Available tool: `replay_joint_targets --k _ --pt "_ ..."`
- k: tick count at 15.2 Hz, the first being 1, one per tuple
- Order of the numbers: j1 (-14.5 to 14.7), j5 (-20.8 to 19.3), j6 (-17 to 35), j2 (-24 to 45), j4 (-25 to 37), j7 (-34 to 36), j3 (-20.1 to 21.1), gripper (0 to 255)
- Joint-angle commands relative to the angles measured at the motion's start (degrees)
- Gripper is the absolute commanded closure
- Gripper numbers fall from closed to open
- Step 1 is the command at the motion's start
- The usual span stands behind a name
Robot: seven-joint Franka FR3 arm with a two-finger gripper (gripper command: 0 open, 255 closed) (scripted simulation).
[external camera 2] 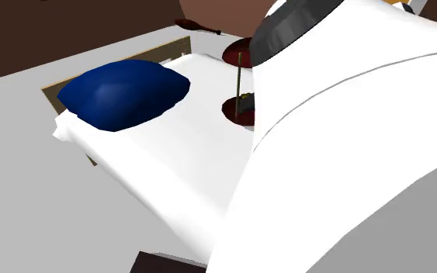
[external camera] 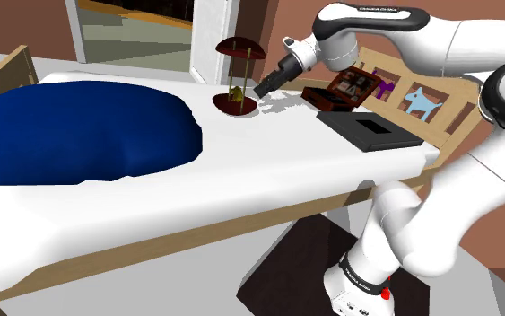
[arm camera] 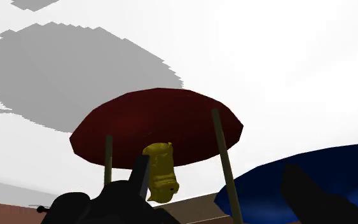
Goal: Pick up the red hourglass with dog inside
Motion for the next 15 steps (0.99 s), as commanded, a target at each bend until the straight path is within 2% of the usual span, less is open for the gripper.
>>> replay_joint_targets --k 1,3,4,5,7,15 --pt "5.0 9.5 -4.3 5.7 5.4 -10.1 -7.2 0" --pt "8.6 20.3 -12.0 13.8 11.7 -19.0 -14.5 0" --pt "9.0 26.7 -17.4 19.1 15.1 -23.2 -17.8 0" --pt "7.7 32.8 -23.0 24.4 18.4 -26.5 -19.6 0" --pt "5.9 32.8 -22.1 24.4 17.2 -27.6 -17.4 0" --pt "5.5 34.2 -20.9 25.6 14.3 -30.9 -17.1 0"
